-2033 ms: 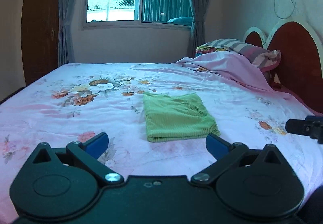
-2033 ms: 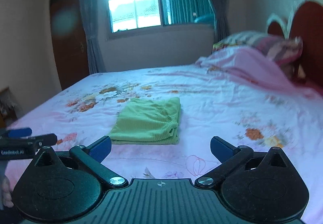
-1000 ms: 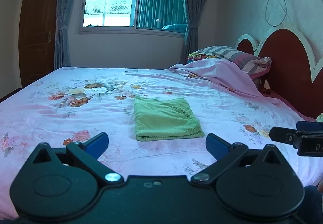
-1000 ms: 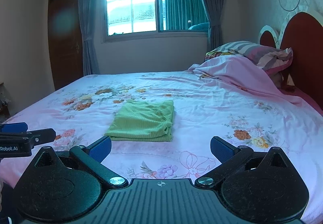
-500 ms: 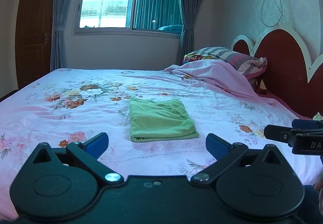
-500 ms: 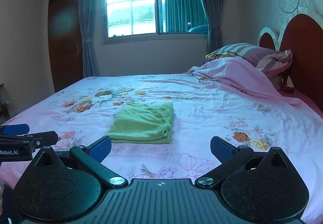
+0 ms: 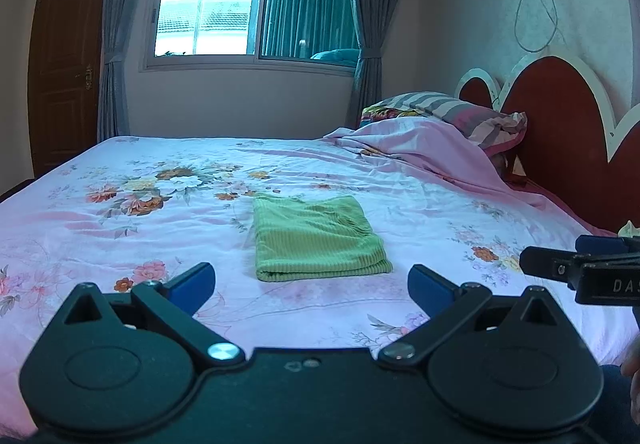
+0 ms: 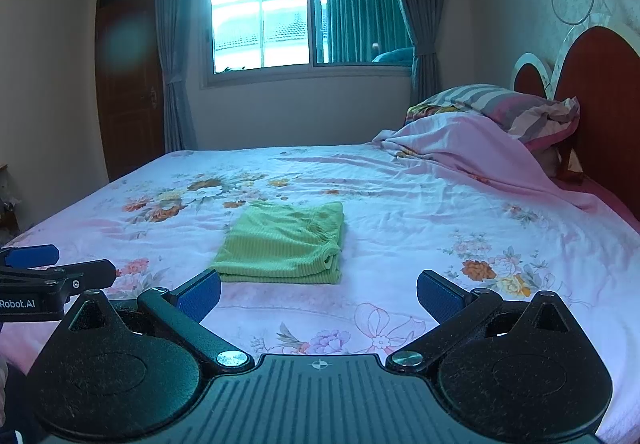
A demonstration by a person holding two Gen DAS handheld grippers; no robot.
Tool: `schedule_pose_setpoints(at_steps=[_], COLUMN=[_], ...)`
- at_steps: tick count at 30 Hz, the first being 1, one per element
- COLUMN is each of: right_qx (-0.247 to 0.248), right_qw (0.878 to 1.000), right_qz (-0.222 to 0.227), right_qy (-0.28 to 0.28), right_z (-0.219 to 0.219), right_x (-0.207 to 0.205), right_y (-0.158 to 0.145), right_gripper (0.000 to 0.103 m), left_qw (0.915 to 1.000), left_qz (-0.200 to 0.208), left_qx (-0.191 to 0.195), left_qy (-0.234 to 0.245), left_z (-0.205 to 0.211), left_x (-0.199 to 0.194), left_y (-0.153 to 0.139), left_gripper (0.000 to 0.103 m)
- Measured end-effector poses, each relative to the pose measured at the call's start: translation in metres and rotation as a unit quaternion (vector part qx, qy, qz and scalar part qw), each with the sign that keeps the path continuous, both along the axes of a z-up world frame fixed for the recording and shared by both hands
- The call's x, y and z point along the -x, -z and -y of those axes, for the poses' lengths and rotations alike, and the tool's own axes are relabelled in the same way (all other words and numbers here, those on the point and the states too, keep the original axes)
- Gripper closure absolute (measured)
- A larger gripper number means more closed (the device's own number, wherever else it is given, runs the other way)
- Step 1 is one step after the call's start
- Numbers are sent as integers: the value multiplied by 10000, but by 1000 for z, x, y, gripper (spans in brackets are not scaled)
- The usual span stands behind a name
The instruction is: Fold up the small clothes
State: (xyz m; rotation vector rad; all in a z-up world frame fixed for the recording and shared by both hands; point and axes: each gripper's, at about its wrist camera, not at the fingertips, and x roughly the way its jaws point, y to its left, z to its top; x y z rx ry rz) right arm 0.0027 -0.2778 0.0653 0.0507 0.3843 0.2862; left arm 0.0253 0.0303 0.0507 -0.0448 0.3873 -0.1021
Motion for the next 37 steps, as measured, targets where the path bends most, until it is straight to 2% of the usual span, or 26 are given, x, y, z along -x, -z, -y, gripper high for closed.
schedule_pose_setpoints(at_steps=[22, 30, 37], right_qx=[-25, 3, 105], right_qw=[10000, 9999, 9998], right_qz=[-5, 8, -20], right_qy=[41, 118, 187], right_z=[-2, -6, -4], right_x=[0, 1, -1], right_y=[-2, -2, 2], right_gripper=[0, 0, 0], left_qw=[10000, 9997, 9996], left_qz=[44, -36, 59], left_qx=[23, 141, 172], left_qy=[53, 178, 228], left_z=[4, 3, 7], left_x=[-1, -1, 3], left_y=[-2, 0, -1], left_gripper=[2, 2, 2])
